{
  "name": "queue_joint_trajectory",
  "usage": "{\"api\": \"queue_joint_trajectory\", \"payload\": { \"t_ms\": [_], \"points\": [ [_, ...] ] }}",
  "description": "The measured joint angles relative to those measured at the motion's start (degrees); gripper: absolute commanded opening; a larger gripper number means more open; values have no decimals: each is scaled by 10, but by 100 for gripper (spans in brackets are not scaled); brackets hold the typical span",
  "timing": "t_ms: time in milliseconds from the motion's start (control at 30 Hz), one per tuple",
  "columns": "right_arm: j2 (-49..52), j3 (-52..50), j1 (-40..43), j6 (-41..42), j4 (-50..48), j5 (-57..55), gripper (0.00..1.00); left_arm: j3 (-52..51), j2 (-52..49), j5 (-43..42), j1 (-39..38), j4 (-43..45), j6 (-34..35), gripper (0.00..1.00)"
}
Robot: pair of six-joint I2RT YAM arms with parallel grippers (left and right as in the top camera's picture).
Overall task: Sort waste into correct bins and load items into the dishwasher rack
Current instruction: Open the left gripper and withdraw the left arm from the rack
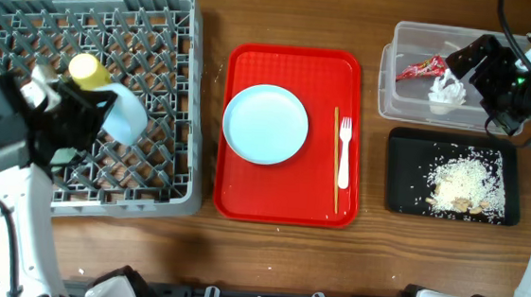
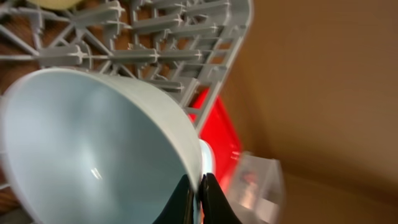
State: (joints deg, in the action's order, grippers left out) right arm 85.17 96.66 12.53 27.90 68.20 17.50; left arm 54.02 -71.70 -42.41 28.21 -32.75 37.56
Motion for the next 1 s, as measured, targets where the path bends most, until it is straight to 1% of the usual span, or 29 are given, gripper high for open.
{"api": "queue_joint_trajectory", "payload": {
  "t_ms": [67, 133, 233, 400, 500, 567, 600, 667, 700, 767, 833, 867, 900, 933, 1000],
  "points": [
    [0, 0, 0, 0, 0, 0, 100, -22, -1, -61, 43, 23, 0, 4],
    [0, 0, 0, 0, 0, 0, 100, -40, -6, -144, 93, 53, -1, 4],
    [0, 0, 0, 0, 0, 0, 100, -48, -37, -254, 140, 77, -3, 4],
    [0, 0, 0, 0, 0, 0, 100, -57, -114, -366, 186, 78, -22, 4],
    [0, 0, 0, 0, 0, 0, 100, -58, -133, -408, 202, 81, -43, 4],
    [0, 0, 0, 0, 0, 0, 100, -59, -134, -436, 206, 107, -59, 8],
    [0, 0, 0, 0, 0, 0, 100, -59, -133, -443, 206, 117, -62, 13],
    [0, 0, 0, 0, 0, 0, 100, -60, -122, -449, 206, 144, -69, 28],
    [0, 0, 0, 0, 0, 0, 100, -58, -105, -447, 206, 148, -68, 39],
    [0, 0, 0, 0, 0, 0, 100, -53, -67, -427, 206, 151, -63, 52],
    [0, 0, 0, 0, 0, 0, 100, -44, -16, -372, 206, 146, -45, 68],
    [0, 0, 0, 0, 0, 0, 100, -40, 10, -338, 206, 134, -35, 78],
    [0, 0, 0, 0, 0, 0, 100, -35, 45, -278, 206, 104, -19, 96],
    [0, 0, 0, 0, 0, 0, 100, -32, 80, -213, 206, 68, -11, 99],
    [0, 0, 0, 0, 0, 0, 100, -30, 122, -103, 206, 17, -5, 100]
  ]
}}
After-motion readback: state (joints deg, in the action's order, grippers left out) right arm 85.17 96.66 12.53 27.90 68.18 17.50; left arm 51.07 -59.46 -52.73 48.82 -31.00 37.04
